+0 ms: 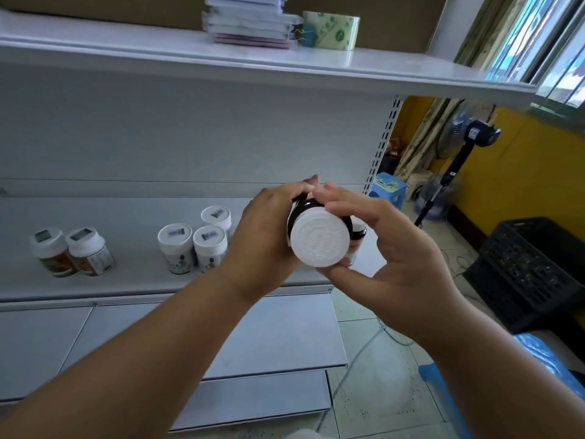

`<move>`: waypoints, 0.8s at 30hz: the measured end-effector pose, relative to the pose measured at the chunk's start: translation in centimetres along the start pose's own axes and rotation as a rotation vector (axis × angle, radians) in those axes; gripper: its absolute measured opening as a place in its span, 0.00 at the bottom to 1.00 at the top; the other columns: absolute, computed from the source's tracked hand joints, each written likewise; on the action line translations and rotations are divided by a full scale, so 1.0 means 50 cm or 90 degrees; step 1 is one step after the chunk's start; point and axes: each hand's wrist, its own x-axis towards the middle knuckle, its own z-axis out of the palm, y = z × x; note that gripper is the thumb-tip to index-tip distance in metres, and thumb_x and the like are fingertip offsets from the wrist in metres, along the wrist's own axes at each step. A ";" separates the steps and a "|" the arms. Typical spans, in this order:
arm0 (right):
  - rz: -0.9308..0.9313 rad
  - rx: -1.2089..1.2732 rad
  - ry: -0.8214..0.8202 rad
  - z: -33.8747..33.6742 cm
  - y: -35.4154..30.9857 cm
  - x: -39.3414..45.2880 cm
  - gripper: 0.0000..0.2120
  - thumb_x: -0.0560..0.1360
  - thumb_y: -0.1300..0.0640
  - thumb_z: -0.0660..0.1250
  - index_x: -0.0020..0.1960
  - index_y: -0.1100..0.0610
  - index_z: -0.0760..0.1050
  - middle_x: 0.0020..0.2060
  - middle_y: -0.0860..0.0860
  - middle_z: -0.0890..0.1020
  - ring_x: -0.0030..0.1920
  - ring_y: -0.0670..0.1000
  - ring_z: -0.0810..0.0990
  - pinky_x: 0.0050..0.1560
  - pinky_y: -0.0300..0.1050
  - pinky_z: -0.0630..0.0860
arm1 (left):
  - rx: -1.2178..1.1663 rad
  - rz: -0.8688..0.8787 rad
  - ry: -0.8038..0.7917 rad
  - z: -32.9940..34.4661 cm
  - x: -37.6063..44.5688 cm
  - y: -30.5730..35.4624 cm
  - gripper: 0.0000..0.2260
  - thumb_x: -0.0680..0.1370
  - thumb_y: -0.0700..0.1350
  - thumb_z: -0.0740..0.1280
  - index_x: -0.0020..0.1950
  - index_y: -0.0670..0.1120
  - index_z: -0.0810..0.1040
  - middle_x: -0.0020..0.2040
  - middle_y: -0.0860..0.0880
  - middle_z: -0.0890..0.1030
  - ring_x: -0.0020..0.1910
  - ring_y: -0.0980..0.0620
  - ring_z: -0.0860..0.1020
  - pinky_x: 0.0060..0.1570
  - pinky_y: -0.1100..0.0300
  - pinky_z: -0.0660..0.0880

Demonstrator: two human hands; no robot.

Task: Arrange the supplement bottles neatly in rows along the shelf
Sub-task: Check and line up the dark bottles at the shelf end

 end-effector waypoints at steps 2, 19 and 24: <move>0.124 0.159 -0.003 -0.014 -0.002 0.004 0.27 0.65 0.66 0.78 0.61 0.56 0.74 0.59 0.47 0.81 0.64 0.49 0.77 0.62 0.45 0.75 | -0.002 -0.057 -0.076 -0.020 -0.014 -0.004 0.24 0.68 0.54 0.75 0.62 0.58 0.74 0.58 0.59 0.79 0.60 0.54 0.76 0.57 0.55 0.73; 0.571 0.304 -0.095 -0.008 0.152 0.105 0.38 0.59 0.28 0.71 0.55 0.57 0.79 0.47 0.59 0.85 0.49 0.61 0.84 0.56 0.63 0.78 | -0.324 -0.535 -0.240 0.005 -0.029 0.061 0.24 0.68 0.64 0.72 0.54 0.47 0.82 0.46 0.46 0.86 0.49 0.45 0.83 0.58 0.47 0.78; 0.356 -0.016 -0.116 0.000 0.182 0.125 0.21 0.68 0.38 0.72 0.58 0.45 0.77 0.48 0.40 0.82 0.47 0.43 0.82 0.50 0.45 0.79 | 0.090 -0.376 -0.201 0.060 -0.011 -0.037 0.22 0.71 0.60 0.74 0.59 0.54 0.71 0.54 0.60 0.79 0.53 0.57 0.78 0.51 0.58 0.75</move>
